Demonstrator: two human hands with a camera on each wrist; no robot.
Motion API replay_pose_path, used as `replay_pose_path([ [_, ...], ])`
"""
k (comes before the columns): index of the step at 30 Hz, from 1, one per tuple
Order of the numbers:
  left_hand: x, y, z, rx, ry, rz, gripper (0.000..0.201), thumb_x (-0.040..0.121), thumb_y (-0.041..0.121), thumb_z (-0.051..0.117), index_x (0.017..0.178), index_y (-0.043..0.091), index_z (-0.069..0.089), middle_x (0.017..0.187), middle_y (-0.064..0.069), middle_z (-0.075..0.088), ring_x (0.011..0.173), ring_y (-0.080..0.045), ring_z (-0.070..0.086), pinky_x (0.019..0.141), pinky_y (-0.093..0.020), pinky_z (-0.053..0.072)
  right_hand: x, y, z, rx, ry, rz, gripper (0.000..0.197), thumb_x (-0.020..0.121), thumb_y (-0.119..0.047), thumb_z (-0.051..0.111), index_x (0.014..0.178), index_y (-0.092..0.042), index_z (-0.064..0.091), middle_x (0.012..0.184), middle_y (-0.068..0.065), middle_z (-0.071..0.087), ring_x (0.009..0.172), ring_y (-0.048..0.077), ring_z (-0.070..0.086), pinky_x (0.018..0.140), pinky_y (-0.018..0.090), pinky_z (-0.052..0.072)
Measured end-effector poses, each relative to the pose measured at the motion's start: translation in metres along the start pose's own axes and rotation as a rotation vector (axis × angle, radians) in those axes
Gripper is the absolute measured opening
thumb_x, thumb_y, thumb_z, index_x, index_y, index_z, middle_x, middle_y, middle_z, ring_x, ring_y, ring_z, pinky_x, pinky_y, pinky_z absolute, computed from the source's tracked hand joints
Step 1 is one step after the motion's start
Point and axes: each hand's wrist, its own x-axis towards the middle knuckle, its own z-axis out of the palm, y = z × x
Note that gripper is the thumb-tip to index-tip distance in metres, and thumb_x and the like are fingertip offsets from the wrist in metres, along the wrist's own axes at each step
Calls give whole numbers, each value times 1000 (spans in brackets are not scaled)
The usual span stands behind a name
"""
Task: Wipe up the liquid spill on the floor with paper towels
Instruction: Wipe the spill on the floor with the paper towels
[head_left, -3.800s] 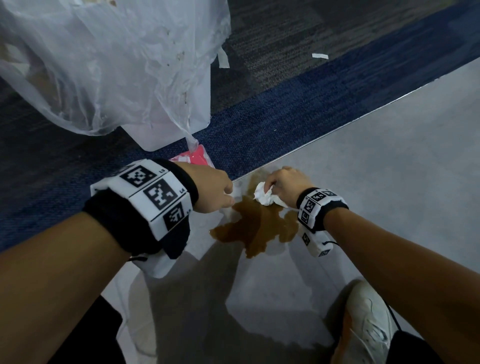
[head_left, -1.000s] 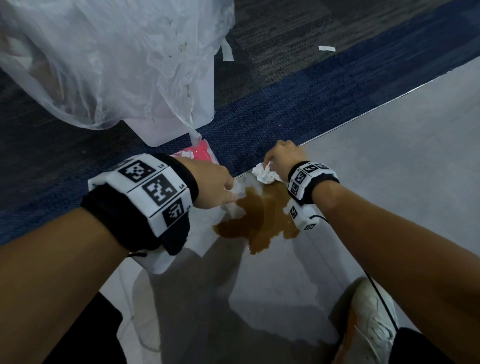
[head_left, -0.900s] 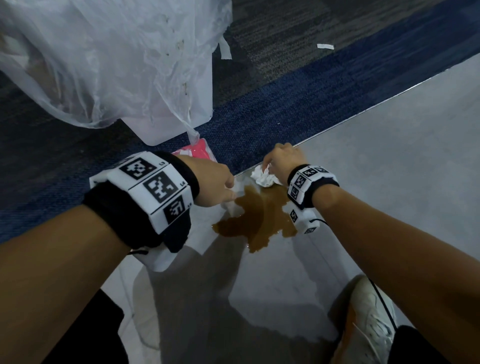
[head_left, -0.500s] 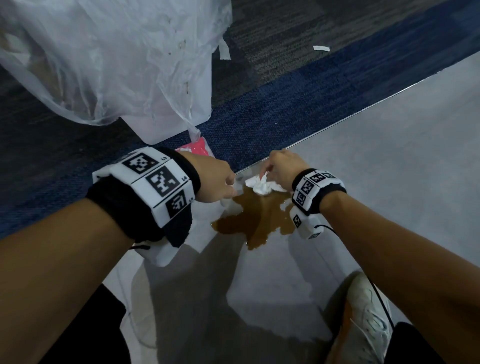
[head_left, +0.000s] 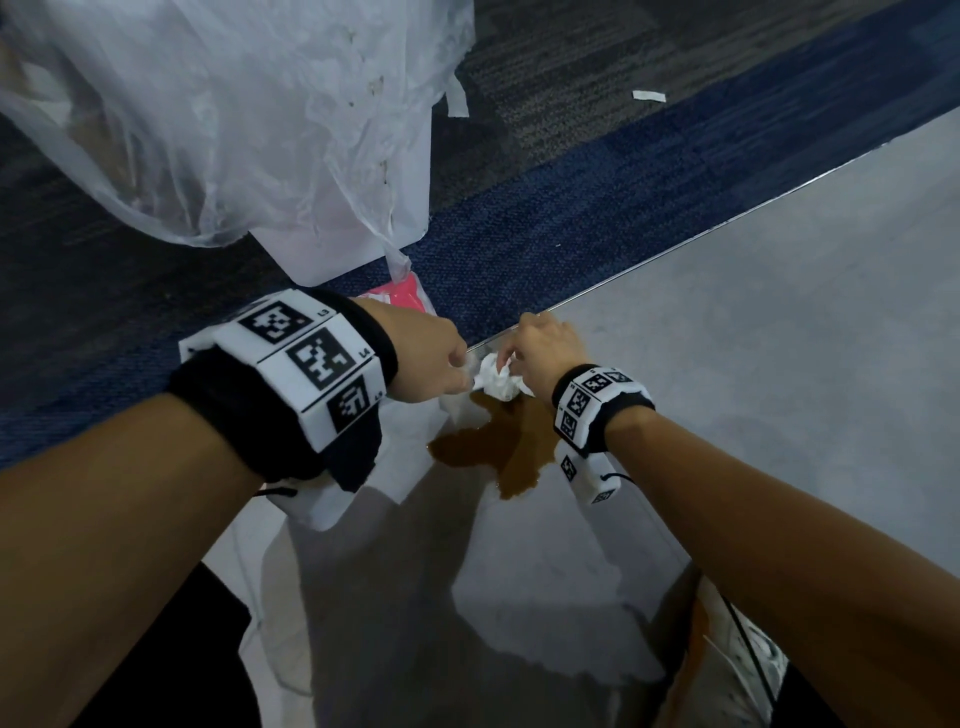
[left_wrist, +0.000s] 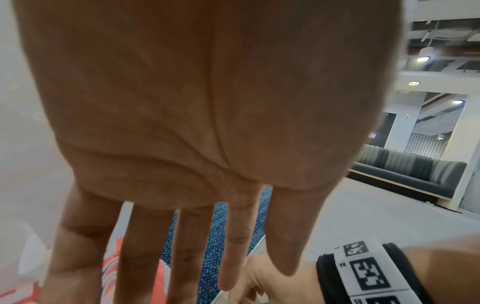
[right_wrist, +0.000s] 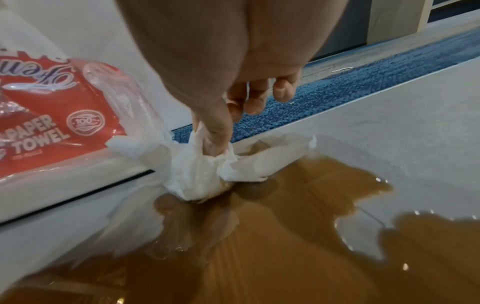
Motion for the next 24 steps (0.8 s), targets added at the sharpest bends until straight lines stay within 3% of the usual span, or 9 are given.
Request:
replay_pose_path([
  [2,0,1,-1,-8,-2,7,47,99,41,37,141,21,43,144,-3,47,129,-21,46,109,-38,35,-6,-1,2,-11,-19,-11,19,86,-17,66,88,-36,66,98,-2,47,108,24,46,88,37,37],
  [7,1,6,-1,4,1,26,47,99,39,37,142,18,42,145,-3,46,129,-21,46,108,-36,35,-23,6,4,-24,-90,-16,14,84,-21,66,90,-33,68,116,2,53,107,24,45,89,38,36],
  [10,1,10,-3,11,2,42,46,99,40,37,140,18,45,141,-4,50,126,-22,48,108,-38,37,-31,20,-4,67,-126,26,11,84,-22,65,87,-32,69,106,-1,55,103,22,46,90,35,39],
  [12,2,11,-4,10,3,48,45,99,40,37,138,19,47,139,-4,51,126,-23,49,108,-40,37,-33,31,-15,147,-93,73,14,84,-20,66,82,-33,71,98,-3,54,102,20,46,91,35,41],
  [17,3,9,0,26,-14,34,46,99,42,36,137,20,47,139,-3,51,125,-22,50,108,-40,37,-18,48,-30,167,38,162,18,86,-17,65,78,-33,68,101,1,56,103,21,48,92,37,44],
  [24,5,5,4,65,-14,3,48,98,45,36,141,25,43,143,-1,48,130,-21,45,110,-40,34,7,38,-21,29,83,129,15,88,-16,64,90,-30,70,107,4,57,106,27,50,90,40,43],
])
